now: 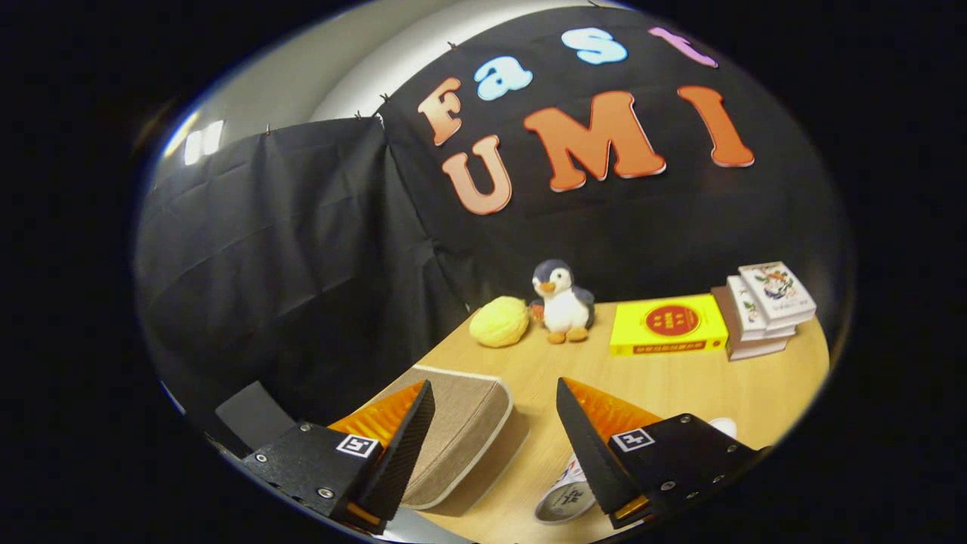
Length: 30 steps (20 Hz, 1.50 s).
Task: Open the storage box then place both shoes into the box .Put the left shoe in first, then the right shoe, with the right side of both shoes facing outward in a uniform manner.
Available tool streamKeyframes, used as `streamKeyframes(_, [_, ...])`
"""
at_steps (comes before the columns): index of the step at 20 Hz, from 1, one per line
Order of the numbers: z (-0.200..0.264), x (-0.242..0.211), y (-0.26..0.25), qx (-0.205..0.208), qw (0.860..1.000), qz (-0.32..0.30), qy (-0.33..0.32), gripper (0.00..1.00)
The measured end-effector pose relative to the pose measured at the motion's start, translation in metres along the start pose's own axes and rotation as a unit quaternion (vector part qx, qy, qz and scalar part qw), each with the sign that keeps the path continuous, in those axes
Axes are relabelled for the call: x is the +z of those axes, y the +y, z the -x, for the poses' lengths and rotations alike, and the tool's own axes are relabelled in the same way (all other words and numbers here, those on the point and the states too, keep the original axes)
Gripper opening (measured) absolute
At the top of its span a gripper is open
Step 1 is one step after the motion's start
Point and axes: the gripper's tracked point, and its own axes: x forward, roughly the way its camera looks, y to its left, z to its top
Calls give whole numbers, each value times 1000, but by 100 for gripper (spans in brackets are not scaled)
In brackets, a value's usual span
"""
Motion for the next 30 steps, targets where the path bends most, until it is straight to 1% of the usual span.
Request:
streamKeyframes(2, [-12, -26, 7, 20, 998, -32, 47, 96])
streamKeyframes(4, [-23, -50, 13, 39, 993, -67, 89, 97])
streamKeyframes(7, [-35, -79, 21, 64, 981, -123, 137, 96])
streamKeyframes(13, [-61, -125, 33, 98, 954, -202, 198, 96])
streamKeyframes(16, [-72, -137, 38, 115, 940, -235, 220, 96])
streamKeyframes(19, [-76, -134, 46, 130, 923, -279, 230, 96])
streamKeyframes(22, [-72, -127, 50, 147, 916, -295, 227, 95])
streamKeyframes(23, [-67, -121, 51, 154, 913, -304, 223, 93])
streamKeyframes(25, [-60, -113, 46, 156, 909, -319, 219, 88])
streamKeyframes(26, [-56, -107, 45, 157, 907, -327, 214, 81])
streamKeyframes(28, [-50, -87, 48, 178, 902, -345, 190, 72])
streamKeyframes(29, [-48, -76, 53, 189, 899, -354, 174, 69])
streamKeyframes(30, [-49, -70, 56, 195, 899, -356, 163, 60])
